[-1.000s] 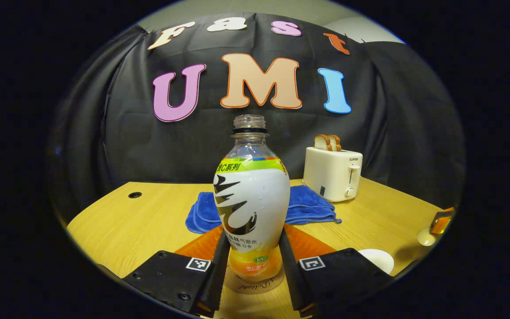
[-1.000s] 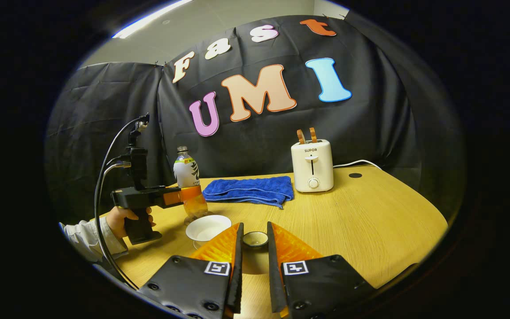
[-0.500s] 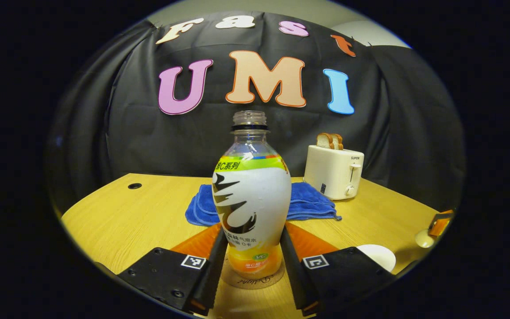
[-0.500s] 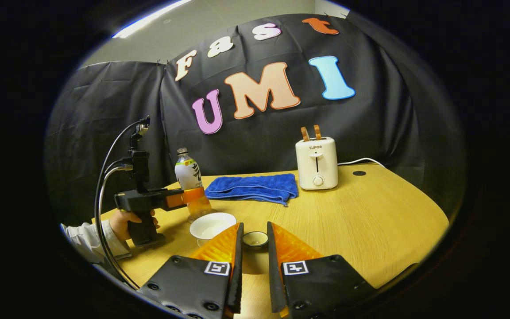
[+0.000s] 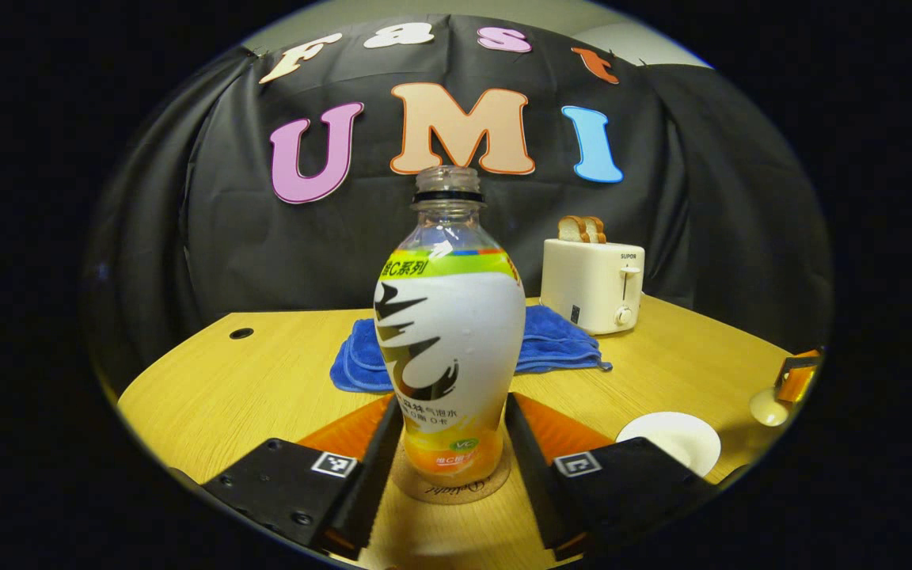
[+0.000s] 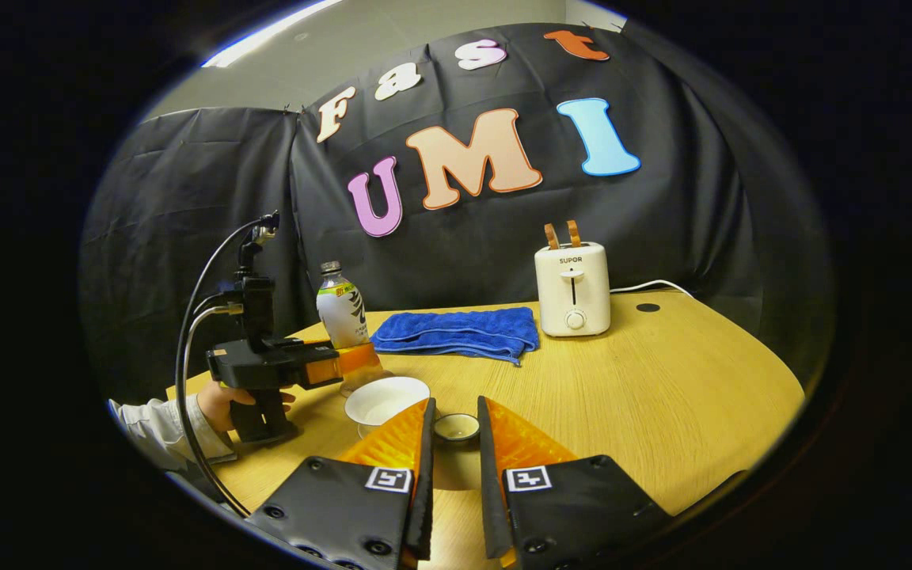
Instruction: Open the teacup lid with one hand, grasp the water bottle and pour water into the teacup with the other hand; after pouring, place the water bottle on the coaster and then close the teacup lid.
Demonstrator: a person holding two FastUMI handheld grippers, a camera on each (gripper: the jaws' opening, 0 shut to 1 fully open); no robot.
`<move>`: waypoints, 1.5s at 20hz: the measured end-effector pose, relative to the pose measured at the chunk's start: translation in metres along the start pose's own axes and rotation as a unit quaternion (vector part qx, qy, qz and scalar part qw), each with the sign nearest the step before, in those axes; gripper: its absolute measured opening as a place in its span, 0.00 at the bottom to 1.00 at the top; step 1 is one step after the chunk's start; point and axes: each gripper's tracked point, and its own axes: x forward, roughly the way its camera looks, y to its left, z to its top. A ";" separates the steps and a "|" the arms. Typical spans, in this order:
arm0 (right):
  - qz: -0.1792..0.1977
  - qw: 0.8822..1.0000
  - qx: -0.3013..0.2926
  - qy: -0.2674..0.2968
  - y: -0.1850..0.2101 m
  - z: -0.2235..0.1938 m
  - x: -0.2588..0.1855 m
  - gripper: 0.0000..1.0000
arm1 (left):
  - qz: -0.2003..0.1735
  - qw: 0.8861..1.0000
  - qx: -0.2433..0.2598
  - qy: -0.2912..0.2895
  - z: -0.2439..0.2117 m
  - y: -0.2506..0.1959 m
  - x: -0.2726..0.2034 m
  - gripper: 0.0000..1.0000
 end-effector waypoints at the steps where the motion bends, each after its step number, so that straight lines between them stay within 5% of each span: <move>1: 0.000 1.000 -0.002 0.000 0.001 0.000 0.000 0.27 | 0.003 1.000 0.001 0.000 -0.001 0.002 -0.002 0.83; 2: 0.000 1.000 -0.003 -0.002 0.002 0.002 0.000 0.27 | 0.003 1.000 0.002 -0.003 -0.002 0.002 -0.004 0.98; 3: 0.002 1.000 -0.004 -0.004 0.004 0.004 -0.001 0.29 | 0.007 1.000 0.005 -0.006 -0.002 0.003 -0.007 0.99; 15: 0.048 0.998 -0.016 -0.043 0.051 0.035 0.030 0.30 | 0.030 0.996 0.021 -0.080 0.027 0.011 -0.087 0.98; 30: 0.037 0.998 -0.047 -0.016 0.088 0.008 0.093 0.30 | 0.040 0.994 0.011 -0.098 0.010 0.028 -0.147 0.98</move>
